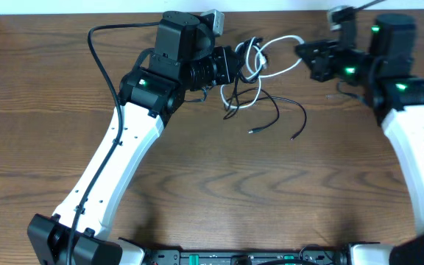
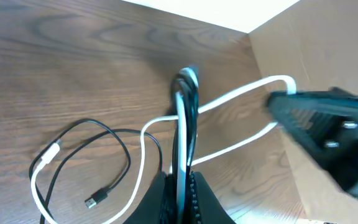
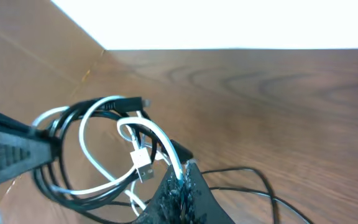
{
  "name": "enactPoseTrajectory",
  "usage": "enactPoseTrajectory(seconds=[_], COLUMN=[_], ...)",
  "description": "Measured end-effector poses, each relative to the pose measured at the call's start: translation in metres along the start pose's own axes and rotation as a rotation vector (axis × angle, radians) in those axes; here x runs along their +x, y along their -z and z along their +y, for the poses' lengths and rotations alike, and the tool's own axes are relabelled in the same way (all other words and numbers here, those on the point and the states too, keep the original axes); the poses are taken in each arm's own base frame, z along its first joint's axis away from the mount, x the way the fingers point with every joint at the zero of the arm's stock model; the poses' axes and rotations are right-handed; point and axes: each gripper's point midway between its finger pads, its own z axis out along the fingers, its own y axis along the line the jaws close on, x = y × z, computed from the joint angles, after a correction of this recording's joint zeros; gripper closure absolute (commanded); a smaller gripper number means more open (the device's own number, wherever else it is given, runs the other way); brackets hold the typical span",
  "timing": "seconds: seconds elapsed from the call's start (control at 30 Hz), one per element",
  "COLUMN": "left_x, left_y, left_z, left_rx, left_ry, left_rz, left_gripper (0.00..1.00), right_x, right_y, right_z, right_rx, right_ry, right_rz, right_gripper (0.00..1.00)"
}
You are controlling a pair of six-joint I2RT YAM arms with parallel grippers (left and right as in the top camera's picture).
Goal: Untangle cables
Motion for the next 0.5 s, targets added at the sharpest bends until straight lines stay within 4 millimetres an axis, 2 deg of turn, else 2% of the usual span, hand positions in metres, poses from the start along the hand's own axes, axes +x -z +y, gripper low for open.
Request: enactPoseTrajectory(seconds=[0.23,0.4,0.5], left_x=[0.0,0.0,0.0], left_y=[0.0,0.0,0.0], left_z=[0.001,0.002,0.002], left_rx=[-0.006,-0.009,-0.009], left_ry=[0.002,0.003,0.003], left_rz=[0.001,-0.001,0.0], left_gripper=[0.92,0.92,0.92], right_x=[-0.013,-0.008,0.003], right_y=[0.041,0.062,0.072], right_z=[-0.027,-0.057,-0.076], right_rx=[0.086,0.162,0.24], right_ry=[-0.074,-0.184,-0.274], right_rz=[-0.058,-0.063,-0.045], right_gripper=[0.99,0.99,0.99])
